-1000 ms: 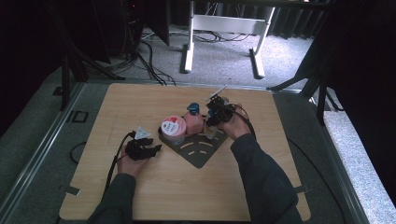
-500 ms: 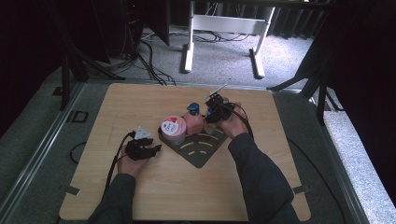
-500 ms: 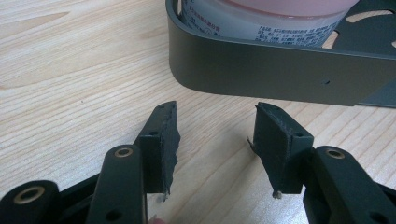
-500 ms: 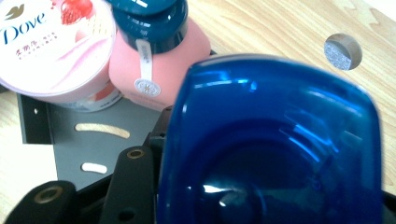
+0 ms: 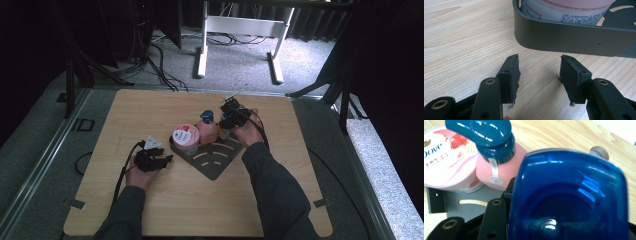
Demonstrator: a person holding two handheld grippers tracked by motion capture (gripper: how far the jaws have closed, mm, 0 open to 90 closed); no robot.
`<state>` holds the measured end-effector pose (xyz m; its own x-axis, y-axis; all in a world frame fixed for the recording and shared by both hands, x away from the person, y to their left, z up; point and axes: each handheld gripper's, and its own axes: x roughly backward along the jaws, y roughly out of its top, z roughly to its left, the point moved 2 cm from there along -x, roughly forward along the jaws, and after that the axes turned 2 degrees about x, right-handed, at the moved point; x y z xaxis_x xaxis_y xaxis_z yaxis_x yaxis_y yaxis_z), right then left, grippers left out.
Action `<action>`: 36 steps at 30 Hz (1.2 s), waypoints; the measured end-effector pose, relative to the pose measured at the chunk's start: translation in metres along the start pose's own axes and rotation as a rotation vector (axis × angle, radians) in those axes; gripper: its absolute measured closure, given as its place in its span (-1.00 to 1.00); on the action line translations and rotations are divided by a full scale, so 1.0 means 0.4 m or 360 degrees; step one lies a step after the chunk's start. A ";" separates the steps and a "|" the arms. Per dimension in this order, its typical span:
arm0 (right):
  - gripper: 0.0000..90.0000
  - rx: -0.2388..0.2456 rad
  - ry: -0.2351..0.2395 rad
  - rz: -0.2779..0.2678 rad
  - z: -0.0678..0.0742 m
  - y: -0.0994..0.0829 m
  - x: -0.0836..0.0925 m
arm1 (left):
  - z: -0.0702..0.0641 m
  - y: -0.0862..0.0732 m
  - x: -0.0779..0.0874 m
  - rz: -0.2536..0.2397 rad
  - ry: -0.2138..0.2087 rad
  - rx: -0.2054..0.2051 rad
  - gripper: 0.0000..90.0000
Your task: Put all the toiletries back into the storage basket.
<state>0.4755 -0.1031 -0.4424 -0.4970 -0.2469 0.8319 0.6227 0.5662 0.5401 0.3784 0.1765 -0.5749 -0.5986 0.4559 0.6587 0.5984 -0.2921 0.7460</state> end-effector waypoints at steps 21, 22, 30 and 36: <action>0.22 -0.0061 -0.0001 -0.0048 -0.005 0.015 -0.029 | 0.001 0.000 0.001 0.0001 -0.0005 0.0001 0.11; 0.22 -0.0065 0.0001 -0.0047 -0.004 0.016 -0.031 | 0.001 0.000 0.001 0.0000 -0.0005 0.0002 0.11; 0.22 -0.0077 0.0016 -0.0014 -0.004 0.019 -0.049 | 0.002 0.000 0.001 -0.0001 -0.0006 0.0003 0.11; 0.22 -0.0107 0.0032 -0.0007 -0.008 0.017 -0.059 | 0.001 0.000 0.001 -0.0002 -0.0006 0.0005 0.11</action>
<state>0.4934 -0.0957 -0.4579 -0.4883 -0.2653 0.8314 0.6599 0.5111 0.5507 0.3785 0.1771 -0.5748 -0.5971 0.4595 0.6575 0.5994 -0.2891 0.7464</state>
